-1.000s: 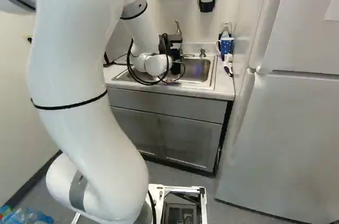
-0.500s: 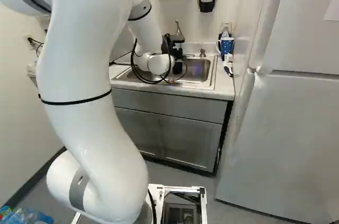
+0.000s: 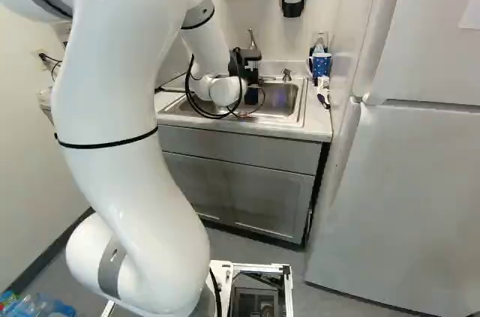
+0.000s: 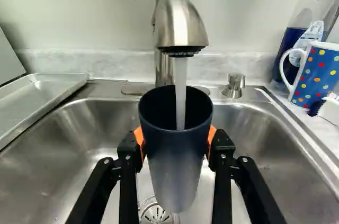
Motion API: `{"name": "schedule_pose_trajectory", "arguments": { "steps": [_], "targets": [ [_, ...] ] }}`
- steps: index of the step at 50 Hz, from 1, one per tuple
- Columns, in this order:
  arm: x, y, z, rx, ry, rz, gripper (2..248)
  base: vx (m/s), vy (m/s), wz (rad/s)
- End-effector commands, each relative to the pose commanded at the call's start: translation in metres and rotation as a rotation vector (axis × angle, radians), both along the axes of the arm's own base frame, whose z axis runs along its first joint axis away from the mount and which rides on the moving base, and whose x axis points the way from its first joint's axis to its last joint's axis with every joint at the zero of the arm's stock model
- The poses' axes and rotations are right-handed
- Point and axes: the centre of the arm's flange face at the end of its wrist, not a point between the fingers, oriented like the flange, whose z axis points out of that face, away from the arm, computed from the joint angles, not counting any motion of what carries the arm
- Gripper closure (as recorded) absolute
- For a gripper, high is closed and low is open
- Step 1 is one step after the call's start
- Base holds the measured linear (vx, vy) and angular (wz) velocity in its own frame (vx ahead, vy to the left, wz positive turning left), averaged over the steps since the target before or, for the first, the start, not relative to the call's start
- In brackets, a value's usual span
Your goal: Rinse the cup and place it in the tray
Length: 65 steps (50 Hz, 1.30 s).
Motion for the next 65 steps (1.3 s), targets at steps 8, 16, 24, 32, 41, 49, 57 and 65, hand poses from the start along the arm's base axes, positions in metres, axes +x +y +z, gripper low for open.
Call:
{"name": "schedule_pose_trajectory", "arguments": {
  "steps": [8,16,24,32,41,49,57,65],
  "targets": [
    [0.0,0.0,0.0,0.0,0.0,0.0,125,0.0,0.0,0.0],
    [0.0,0.0,0.0,0.0,0.0,0.0,125,0.0,0.0,0.0],
    [0.0,0.0,0.0,0.0,0.0,0.0,125,0.0,0.0,0.0],
    [0.0,0.0,0.0,0.0,0.0,0.0,125,0.0,0.0,0.0],
    [0.0,0.0,0.0,0.0,0.0,0.0,125,0.0,0.0,0.0],
    [0.0,0.0,0.0,0.0,0.0,0.0,125,0.0,0.0,0.0],
    [0.0,0.0,0.0,0.0,0.0,0.0,125,0.0,0.0,0.0],
    [0.0,0.0,0.0,0.0,0.0,0.0,125,0.0,0.0,0.0]
  ]
}}
